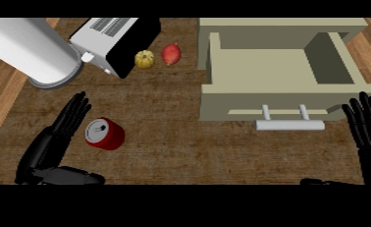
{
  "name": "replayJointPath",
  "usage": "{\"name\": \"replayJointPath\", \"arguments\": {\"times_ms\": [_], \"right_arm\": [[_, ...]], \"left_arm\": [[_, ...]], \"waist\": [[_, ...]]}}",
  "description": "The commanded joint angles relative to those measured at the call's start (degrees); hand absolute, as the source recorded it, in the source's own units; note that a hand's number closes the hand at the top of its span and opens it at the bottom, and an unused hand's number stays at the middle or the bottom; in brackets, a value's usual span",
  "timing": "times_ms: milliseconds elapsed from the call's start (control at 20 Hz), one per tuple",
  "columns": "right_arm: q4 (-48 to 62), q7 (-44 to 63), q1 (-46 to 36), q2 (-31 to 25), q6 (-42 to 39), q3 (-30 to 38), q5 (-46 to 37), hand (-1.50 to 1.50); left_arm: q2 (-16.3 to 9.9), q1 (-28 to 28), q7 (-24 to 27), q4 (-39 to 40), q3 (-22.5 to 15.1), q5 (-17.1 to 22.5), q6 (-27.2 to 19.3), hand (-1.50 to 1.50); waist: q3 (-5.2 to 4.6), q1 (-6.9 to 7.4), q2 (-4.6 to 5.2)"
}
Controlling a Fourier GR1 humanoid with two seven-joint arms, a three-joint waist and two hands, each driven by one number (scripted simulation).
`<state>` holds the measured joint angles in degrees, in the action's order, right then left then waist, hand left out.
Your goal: Pick up the can, place it into the drawer and close the drawer
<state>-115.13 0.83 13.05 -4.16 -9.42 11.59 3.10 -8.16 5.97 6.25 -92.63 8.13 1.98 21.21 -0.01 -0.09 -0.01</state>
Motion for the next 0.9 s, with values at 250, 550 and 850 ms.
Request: {"name": "replayJointPath", "arguments": {"times_ms": [250,550,850], "right_arm": [[2.57,0.58,-3.13,-0.80,-0.60,2.54,0.34,-1.50],[-1.97,2.60,-2.12,1.95,0.89,-0.17,-1.59,-1.50],[-1.48,-0.82,1.29,0.11,-2.93,3.51,1.76,-1.50]], "left_arm": [[-2.92,-3.75,9.03,13.62,3.26,-2.71,1.62,-1.50],[-3.06,-1.26,12.06,14.31,2.66,-4.47,2.03,-1.50],[-4.06,-5.35,15.78,22.82,4.00,-4.29,2.68,-1.50]], "waist": [[0.00,0.01,0.04],[0.00,0.09,-0.01],[0.01,-0.07,-0.02]]}}
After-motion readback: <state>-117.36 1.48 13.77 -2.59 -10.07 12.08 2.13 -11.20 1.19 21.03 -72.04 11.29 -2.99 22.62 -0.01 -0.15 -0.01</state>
